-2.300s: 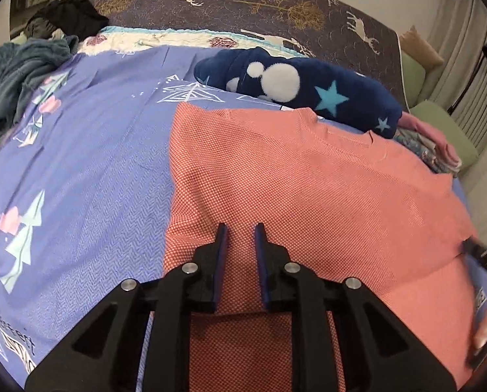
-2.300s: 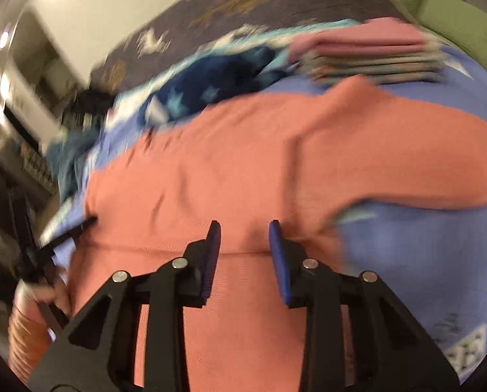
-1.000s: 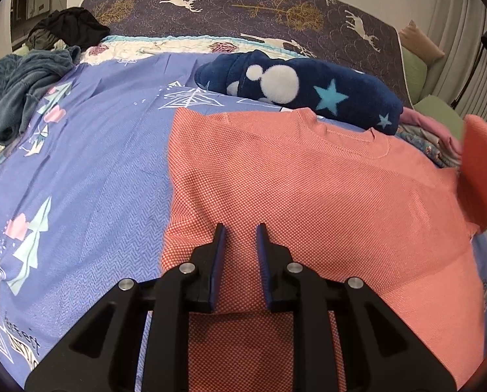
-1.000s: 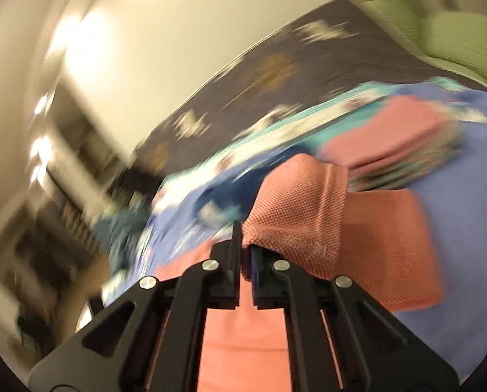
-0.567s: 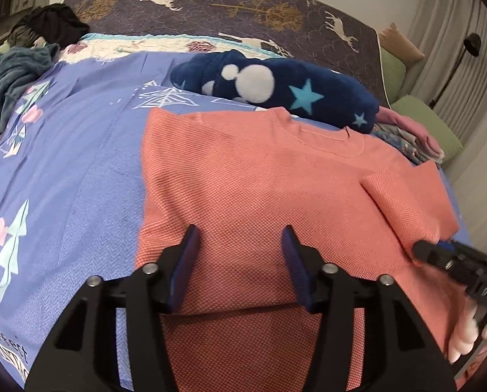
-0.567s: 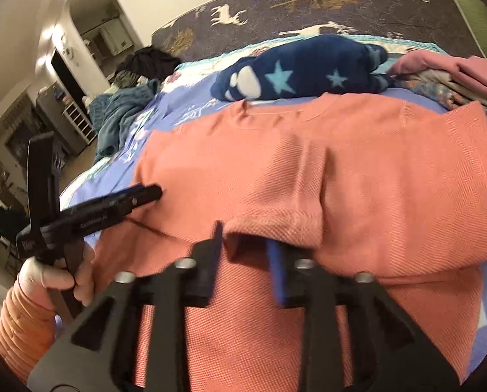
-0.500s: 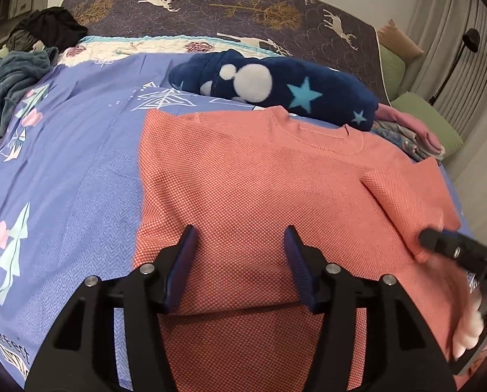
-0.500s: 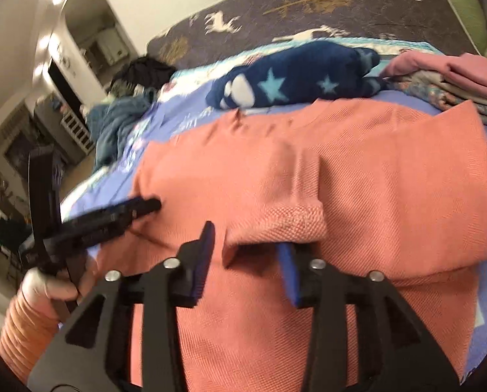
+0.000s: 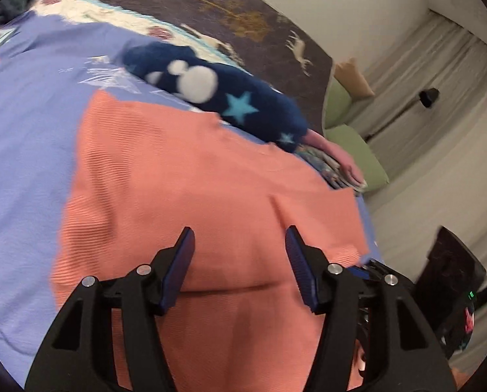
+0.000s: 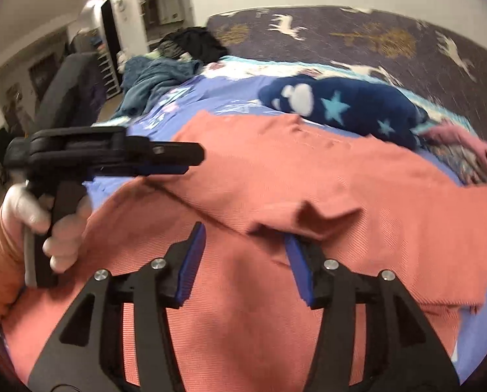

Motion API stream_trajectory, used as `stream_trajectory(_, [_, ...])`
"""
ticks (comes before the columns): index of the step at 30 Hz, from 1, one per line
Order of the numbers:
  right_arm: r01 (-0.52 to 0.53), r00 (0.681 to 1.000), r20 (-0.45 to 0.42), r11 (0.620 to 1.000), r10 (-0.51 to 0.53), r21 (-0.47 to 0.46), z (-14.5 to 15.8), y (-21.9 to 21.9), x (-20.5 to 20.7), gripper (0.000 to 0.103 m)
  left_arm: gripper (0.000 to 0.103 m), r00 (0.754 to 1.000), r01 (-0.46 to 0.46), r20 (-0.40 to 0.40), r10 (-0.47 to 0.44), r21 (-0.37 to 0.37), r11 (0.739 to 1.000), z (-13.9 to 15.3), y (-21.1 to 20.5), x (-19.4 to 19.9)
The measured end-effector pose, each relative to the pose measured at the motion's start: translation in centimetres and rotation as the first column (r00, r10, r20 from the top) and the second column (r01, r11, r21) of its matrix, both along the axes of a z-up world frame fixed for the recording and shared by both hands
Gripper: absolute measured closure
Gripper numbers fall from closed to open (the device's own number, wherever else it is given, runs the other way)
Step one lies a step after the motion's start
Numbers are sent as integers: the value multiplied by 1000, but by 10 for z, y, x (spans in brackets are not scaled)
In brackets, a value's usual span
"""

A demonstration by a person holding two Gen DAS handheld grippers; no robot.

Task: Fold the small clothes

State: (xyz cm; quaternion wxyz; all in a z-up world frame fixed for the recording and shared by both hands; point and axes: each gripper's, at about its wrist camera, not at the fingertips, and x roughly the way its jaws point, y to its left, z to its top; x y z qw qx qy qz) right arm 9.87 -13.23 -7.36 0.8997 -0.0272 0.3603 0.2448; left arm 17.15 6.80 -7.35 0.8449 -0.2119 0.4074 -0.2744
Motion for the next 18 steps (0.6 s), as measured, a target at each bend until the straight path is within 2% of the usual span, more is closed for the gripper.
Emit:
stream_trajectory(3, [70, 997, -40, 997, -68, 38, -3, -12, 12, 43, 45, 1000, 23, 14, -23, 43, 999, 4, -17, 0])
stream_trajectory(7, [147, 983, -133, 975, -125, 167, -7, -20, 38, 40, 45, 999, -42, -16, 43, 29, 999, -1, -9, 4])
stream_trajectory(8, [138, 983, -144, 971, -111, 195, -6, -16, 43, 40, 45, 997, -65, -28, 65, 19, 998, -3, -2, 5])
stream_trajectory(9, [85, 989, -133, 974, -58, 210, -4, -6, 43, 40, 45, 997, -73, -35, 74, 11, 997, -3, 3, 4])
stream_trajectory(11, [-11, 995, -91, 984, 27, 178, 2, 10, 35, 40, 45, 996, -79, -46, 79, -5, 997, -5, 13, 3])
stream_trajectory(13, [-74, 995, -57, 989, 82, 128, 4, 19, 25, 40, 45, 997, -48, -63, 46, -26, 999, -6, 14, 3])
stream_trajectory(15, [-63, 997, -44, 996, 66, 69, 4, 17, 16, 39, 45, 997, -19, -69, 17, -25, 999, -7, 9, 5])
stream_trajectory(18, [-8, 998, -65, 997, 13, 71, 4, -2, 10, 39, 45, 997, 14, -76, -14, -3, 1000, -9, -7, 10])
